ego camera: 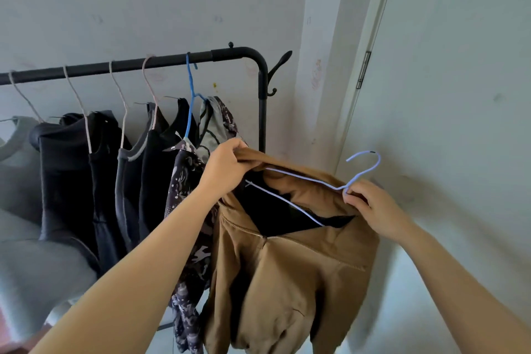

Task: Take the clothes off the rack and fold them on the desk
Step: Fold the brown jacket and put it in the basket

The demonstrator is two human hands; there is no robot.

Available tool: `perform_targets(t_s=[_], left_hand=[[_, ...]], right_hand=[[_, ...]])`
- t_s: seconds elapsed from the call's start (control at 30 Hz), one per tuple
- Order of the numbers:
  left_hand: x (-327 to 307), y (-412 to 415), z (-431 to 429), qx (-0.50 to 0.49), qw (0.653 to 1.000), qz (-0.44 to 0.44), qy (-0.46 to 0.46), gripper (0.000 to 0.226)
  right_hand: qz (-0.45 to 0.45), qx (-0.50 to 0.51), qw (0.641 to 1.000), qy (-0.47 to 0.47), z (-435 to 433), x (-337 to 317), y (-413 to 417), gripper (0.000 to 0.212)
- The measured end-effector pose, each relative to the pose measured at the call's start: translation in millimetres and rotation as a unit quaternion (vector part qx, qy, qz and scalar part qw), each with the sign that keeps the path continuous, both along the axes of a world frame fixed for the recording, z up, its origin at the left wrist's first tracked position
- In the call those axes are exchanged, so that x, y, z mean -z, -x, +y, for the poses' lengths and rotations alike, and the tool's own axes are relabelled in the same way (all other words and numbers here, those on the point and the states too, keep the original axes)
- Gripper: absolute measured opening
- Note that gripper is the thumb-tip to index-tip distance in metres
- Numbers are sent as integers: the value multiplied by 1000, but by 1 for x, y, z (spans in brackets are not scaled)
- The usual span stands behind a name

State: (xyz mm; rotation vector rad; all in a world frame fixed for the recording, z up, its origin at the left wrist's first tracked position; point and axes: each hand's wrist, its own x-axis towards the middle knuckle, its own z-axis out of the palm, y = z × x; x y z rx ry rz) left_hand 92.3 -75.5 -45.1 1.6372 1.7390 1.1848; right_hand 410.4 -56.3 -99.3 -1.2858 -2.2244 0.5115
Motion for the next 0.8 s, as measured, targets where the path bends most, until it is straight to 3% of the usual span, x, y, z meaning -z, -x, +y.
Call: perform_targets(t_s=[0.3, 0.53, 0.67, 0.73, 0.8], left_hand=[[-12, 45, 15, -38, 999, 7, 26, 21], [-11, 80, 23, -40, 998, -25, 53, 11], [-12, 94, 20, -47, 994, -69, 70, 9], [-8, 100, 18, -67, 990, -106, 59, 5], [-5, 98, 19, -76, 988, -130, 45, 14]], right_hand=[[-36, -14, 999, 19, 1, -13, 21, 19], [-20, -30, 998, 46, 13, -22, 41, 15], [33, -15, 996, 83, 27, -22, 42, 19], [112, -14, 980, 161, 31, -20, 42, 21], [162, 15, 970, 179, 34, -18, 46, 22]])
